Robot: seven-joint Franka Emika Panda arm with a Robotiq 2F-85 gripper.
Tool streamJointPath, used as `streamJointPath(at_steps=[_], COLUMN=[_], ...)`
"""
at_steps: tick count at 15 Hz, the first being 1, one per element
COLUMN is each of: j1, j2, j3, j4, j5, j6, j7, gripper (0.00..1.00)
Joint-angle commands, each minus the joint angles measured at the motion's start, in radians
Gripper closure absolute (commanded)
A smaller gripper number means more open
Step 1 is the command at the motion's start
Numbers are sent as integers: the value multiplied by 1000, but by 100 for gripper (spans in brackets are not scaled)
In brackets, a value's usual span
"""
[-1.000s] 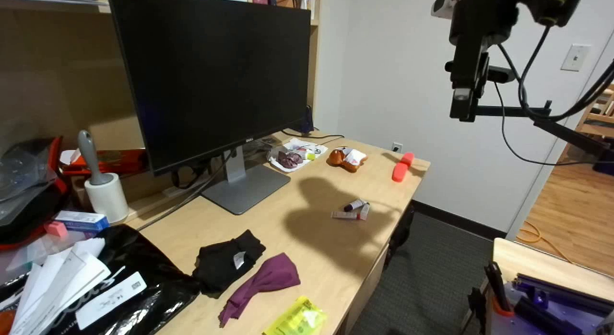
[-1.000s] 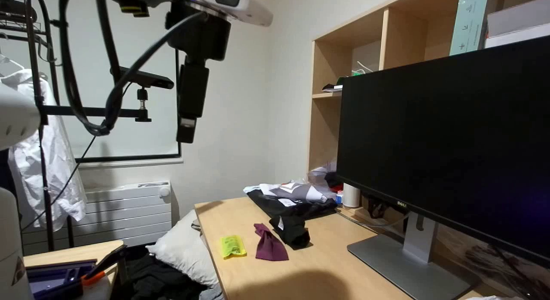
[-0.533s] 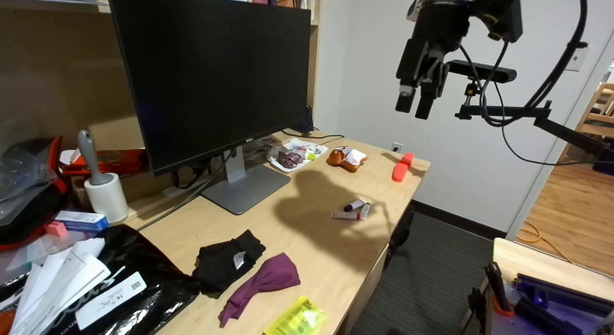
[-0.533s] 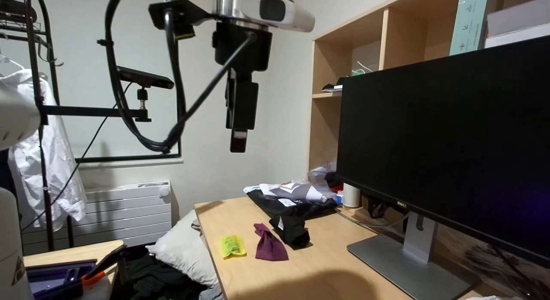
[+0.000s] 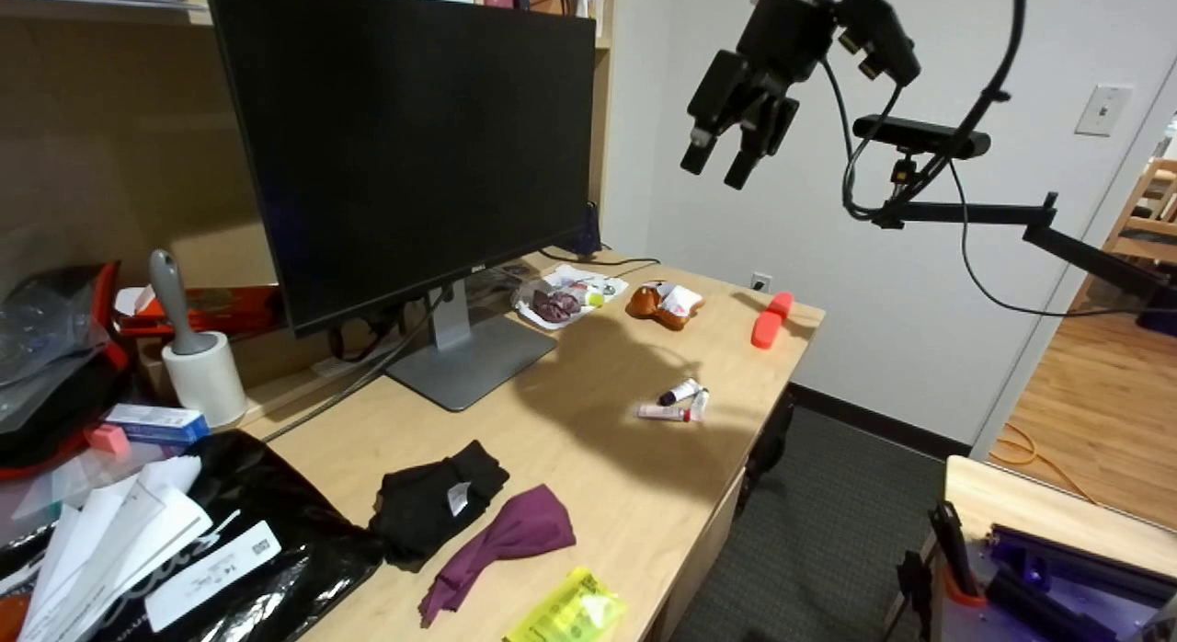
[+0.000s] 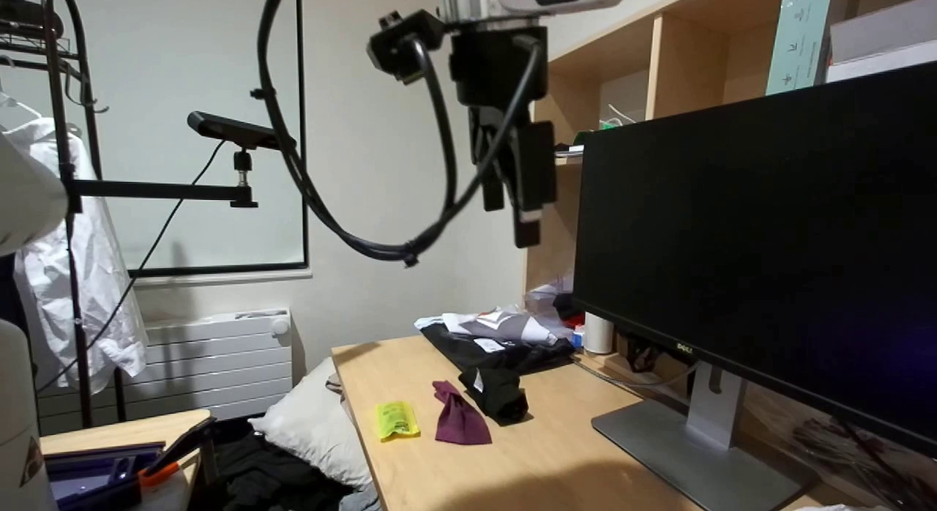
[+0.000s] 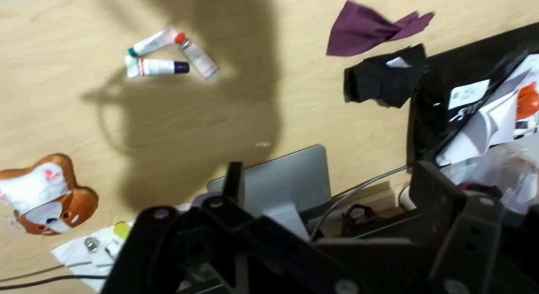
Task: Move the stuffed toy away from the computer
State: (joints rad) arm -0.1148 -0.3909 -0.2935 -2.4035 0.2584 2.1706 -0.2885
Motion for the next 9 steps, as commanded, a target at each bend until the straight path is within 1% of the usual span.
streamJointPath(at_steps=[1,2,3,4,6,9], j1=[10,7,-11,-23,-35,-37], j2=[222,277,308,211,289,312], j3=[-57,-63,-57,-35,-33,-29], j4=[88,108,133,62,104,127], j5=[54,65,57,29,30,29], j6=[194,248,222,211,218,218], j7=[-137,-157,-114,-98,-98,-98], gripper=[0,0,0,0,0,0])
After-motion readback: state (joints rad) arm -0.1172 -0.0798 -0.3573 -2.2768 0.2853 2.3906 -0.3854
